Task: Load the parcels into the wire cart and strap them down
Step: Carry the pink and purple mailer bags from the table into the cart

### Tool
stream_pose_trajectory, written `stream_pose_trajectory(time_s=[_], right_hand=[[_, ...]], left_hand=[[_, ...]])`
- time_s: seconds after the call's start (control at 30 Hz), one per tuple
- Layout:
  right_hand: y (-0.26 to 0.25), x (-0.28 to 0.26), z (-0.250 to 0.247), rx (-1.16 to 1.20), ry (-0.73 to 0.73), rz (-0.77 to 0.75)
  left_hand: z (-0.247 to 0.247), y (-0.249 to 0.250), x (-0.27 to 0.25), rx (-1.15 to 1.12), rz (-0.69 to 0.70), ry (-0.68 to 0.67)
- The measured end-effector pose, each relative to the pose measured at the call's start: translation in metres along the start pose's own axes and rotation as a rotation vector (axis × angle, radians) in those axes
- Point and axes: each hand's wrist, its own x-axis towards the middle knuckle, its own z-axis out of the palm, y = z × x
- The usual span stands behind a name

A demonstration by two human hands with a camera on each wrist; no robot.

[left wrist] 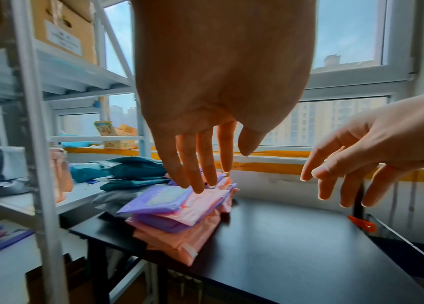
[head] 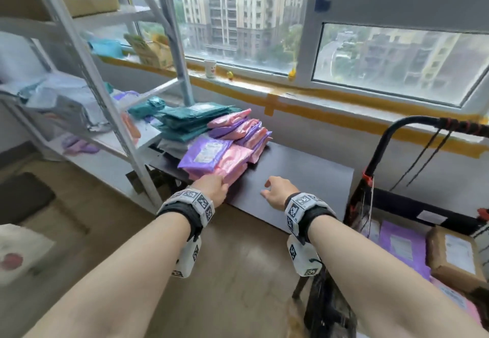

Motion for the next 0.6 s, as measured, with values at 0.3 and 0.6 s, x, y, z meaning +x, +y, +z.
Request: stream_pose_trajectory(time_s=[0.3, 0.6], right_hand=[[-0.079, 0.119, 0.025, 0.001, -0.050, -0.105], [-0.103, 0.213, 0.045, 0.278, -0.075, 0.041]], left_hand=[[-0.028, -0.095, 0.073, 0.019, -0.140, 0.000], [-0.047, -0.152, 0.171, -0.071, -0.195, -0.044]])
